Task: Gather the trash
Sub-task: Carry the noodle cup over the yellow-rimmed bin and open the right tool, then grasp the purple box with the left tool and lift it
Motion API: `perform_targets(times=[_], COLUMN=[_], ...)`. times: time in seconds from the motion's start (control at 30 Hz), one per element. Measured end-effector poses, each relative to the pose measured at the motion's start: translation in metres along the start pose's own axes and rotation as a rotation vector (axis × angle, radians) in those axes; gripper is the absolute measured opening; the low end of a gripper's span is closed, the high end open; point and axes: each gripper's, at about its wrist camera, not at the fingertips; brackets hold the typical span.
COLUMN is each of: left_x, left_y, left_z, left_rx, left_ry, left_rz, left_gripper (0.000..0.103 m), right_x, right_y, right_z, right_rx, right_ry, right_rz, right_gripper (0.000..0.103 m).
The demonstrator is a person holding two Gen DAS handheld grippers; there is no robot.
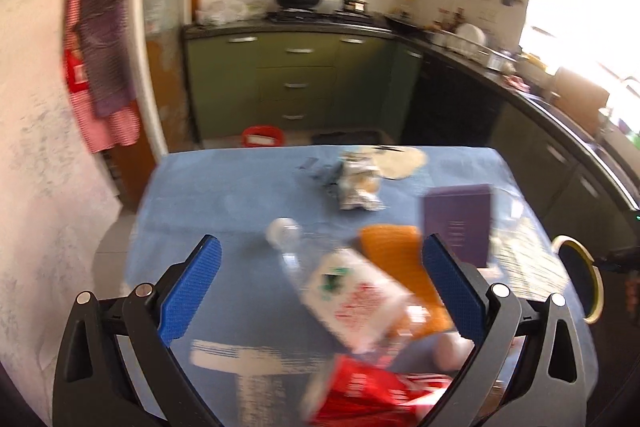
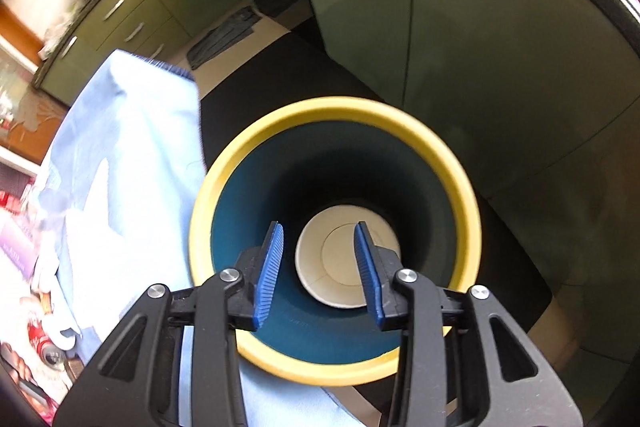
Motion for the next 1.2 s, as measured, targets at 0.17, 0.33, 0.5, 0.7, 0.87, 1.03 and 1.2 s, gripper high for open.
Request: perform_targets(times=[0.17,0.33,0.5,0.7,0.87,1.03,1.2], left_x=[0.044,0.058,0.054,0.044,0.056,0.063,0.068], left_y=[-0.016,-0.029,-0.035,-0.03,-0.028,-0.029,-0.029], left_z=[0.034,0.091,0.127,0.153,0.166,0.172,0.168], left_rx=[-0.111,-0.234,-0.29,-0.334,-0.348,-0.339,-0.333], left_ry=[0.143,0.215,0.207,0.252,0.303,0.269,0.257], left_rz=[0.033,-0.032,-0.106,-0.188,-0.173,-0.128,-0.095], left_gripper=[0.099,0.099,0.099,0.099,0.099,0.086,0.08], right_x=[0.005,0.01,0.008,0.004,0.001,0.006,0.015], right_y=[0.016,0.025,0.028,0.033,0.035,0.04,0.045], right_z=[-0.005,-0.01,-0.01,-0.009,-0.004,0.001,0.002], right_rx=[0.01,0.021,0.029,0.027,0.021,0.016,0.023], right_ry=[-0.048,-0.093,-0.135,-0.173,-0.187,-0.203,-0.222], right_rz=[-0.027,-0.033,-0.044,-0.06,-0.067,-0.068,-0.058], right_gripper=[0.035,0.035,0.035,0.035,0.036,0.036,0.036])
Point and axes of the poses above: each gripper's, at about its wrist camera, not at the fingertips, and z roughly the way its jaws point, x to its right, y to its underside, and after that the axes turned 14 degrees about y, right-handed
